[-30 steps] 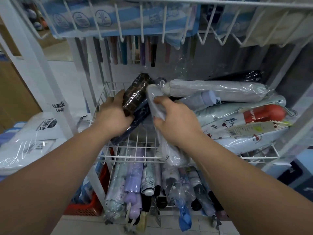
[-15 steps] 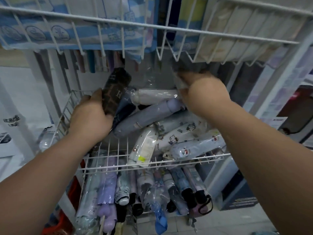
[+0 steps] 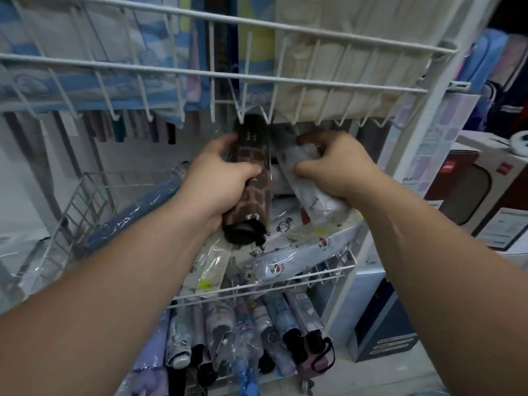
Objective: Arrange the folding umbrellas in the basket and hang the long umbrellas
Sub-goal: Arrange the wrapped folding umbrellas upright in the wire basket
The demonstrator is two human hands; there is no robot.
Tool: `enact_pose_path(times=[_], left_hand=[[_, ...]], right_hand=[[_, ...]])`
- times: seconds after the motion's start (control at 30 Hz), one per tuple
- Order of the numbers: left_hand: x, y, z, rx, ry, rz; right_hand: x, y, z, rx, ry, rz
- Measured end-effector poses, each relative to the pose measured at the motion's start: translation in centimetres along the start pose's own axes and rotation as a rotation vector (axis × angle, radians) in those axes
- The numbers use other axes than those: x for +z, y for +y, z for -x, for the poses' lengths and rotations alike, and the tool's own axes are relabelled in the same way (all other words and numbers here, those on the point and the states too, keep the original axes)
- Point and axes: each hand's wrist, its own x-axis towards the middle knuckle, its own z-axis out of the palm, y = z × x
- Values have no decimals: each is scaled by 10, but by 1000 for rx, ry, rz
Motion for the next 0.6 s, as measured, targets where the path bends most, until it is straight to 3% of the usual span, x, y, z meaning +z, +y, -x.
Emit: enact_pose_path(times=[0.07, 0.13, 0.23, 0.33, 0.4, 0.6], left_hand=[[19, 6, -10, 27, 8, 3], [35, 9, -18, 79, -37, -169], [47, 3, -25, 215, -153, -572], [46, -7, -26, 277, -194, -986], [38, -12, -23, 337, -219, -1113], [2, -32, -15, 468, -479, -1117]], right_hand=[[-8, 8, -3, 11, 119, 88], [-13, 13, -3, 25, 99, 164], [-18, 14, 1, 33, -57, 155], [-28, 20, 13, 60, -295, -7], [-32, 28, 21, 66, -372, -84], [-26, 32, 24, 33, -87, -114]])
